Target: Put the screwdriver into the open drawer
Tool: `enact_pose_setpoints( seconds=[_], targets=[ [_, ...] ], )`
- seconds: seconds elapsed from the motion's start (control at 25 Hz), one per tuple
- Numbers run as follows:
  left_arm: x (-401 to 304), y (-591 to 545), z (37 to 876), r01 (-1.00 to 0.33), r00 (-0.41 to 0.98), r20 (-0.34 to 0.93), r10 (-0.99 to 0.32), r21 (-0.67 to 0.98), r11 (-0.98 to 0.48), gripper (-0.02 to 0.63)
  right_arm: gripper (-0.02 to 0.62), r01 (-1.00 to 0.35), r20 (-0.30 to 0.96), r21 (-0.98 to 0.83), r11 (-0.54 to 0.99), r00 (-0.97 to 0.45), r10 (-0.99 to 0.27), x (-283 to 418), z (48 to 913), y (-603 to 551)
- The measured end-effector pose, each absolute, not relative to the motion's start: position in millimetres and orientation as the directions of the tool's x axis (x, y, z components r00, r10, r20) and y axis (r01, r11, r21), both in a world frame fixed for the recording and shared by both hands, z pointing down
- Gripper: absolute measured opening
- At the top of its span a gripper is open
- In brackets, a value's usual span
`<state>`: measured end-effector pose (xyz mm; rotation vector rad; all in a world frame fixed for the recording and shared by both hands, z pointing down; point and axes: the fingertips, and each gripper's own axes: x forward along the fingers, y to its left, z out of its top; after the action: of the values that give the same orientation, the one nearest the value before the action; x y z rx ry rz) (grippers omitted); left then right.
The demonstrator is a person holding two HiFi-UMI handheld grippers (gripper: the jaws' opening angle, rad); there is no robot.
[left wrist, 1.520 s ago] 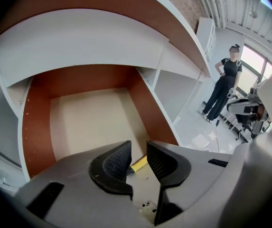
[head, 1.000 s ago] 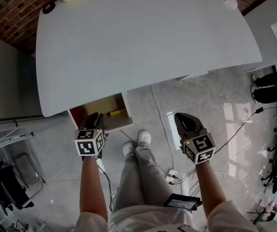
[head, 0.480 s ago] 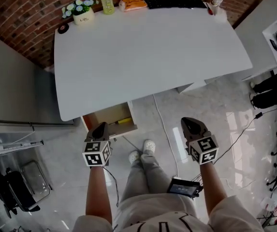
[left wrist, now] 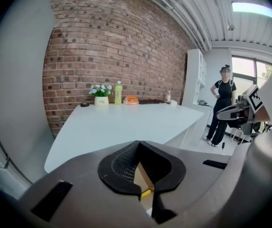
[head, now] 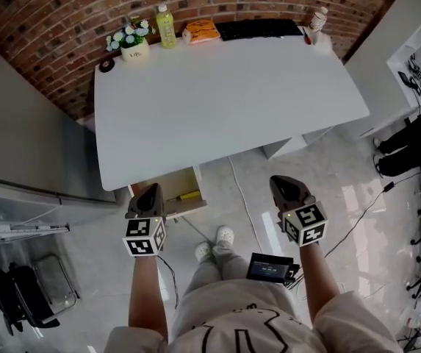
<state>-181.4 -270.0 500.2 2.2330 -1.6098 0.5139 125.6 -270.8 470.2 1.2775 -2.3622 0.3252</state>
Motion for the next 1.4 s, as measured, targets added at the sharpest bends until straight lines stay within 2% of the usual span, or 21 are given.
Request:
enact_pose_setpoints(
  seconds=[0.52, 0.8, 1.4],
  targets=[
    [-179.6, -287.1, 399.0, -0.956, 0.281, 0.282, -0.917, -0.006, -0.294, 0.012, 0.021, -0.850, 0.305, 0.056, 0.523, -0.484, -0.820, 124.4, 386.3, -285.0],
    [-182.1, -293.8, 357.5, -0.961, 0.267, 0.192, -0.944, -0.022, -0.277, 0.012, 0.021, -0.832, 0.237, 0.141, 0.536, -0.498, -0.834, 114.1, 348.9, -289.0],
    [-174.0, -283.2, 292.3, -0.958, 0.265, 0.046, -0.963, -0.096, -0.269, 0.012, 0.020, -0.840, 0.107, 0.172, 0.515, -0.503, -0.857, 105.5, 292.0, -282.2]
  ],
)
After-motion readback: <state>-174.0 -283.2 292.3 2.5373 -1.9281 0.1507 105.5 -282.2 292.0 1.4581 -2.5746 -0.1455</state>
